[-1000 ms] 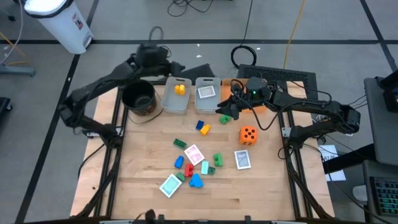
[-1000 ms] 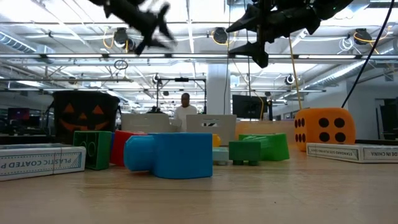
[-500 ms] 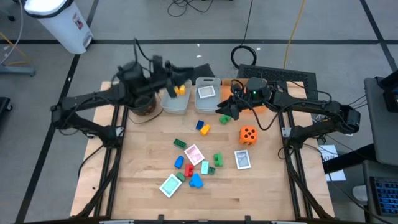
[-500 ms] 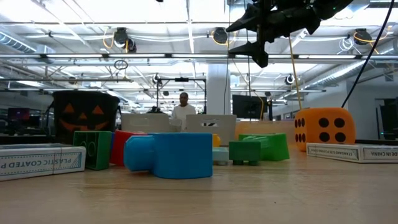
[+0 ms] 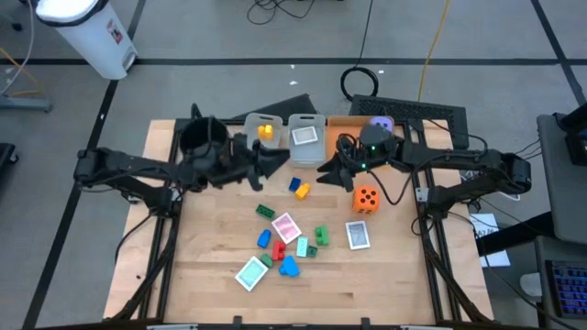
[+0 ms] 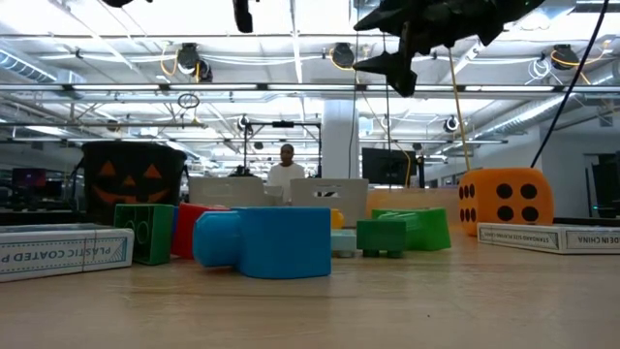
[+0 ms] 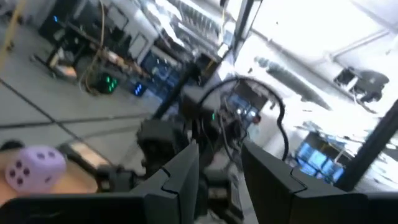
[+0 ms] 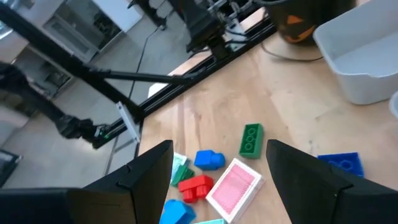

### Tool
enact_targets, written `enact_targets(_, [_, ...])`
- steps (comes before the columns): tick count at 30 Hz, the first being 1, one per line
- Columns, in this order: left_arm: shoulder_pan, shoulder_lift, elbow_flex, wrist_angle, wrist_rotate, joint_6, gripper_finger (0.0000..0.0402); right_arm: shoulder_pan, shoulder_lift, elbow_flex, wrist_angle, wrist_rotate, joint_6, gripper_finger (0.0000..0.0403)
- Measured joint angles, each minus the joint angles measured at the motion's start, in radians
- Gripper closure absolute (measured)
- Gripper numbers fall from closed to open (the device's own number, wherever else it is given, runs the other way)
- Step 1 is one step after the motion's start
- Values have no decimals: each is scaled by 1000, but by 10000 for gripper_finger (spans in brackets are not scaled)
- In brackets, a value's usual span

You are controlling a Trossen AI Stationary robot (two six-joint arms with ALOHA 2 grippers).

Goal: Pick & Place Toys
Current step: Put the green game piece into the left gray bin

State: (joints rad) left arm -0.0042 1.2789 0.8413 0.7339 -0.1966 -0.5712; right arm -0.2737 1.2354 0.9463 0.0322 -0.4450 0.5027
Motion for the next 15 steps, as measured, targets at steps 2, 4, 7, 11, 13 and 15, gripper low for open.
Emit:
enact_targets(2, [-31, -1, 0, -30, -28, 2, 275, 16, 0, 0, 0, 3, -2, 151])
enact_targets(4, [-61, -5, 0, -80, -61, 8, 275, 32, 0, 0, 0, 3, -2, 151])
enact_targets(7, [-97, -30, 0, -174, -86, 9, 275, 57, 0, 0, 0, 4, -2, 151])
enact_targets(11, [-142, -83, 2, -370, -92, -16, 275, 93, 0, 0, 0, 51, -18, 151])
enact_targets(13, [-163, -106, 13, -485, -92, -41, 275, 118, 0, 0, 4, 112, -21, 151])
enact_targets(15, [-187, -135, 43, -616, -92, -53, 275, 138, 0, 0, 22, 181, -19, 151])
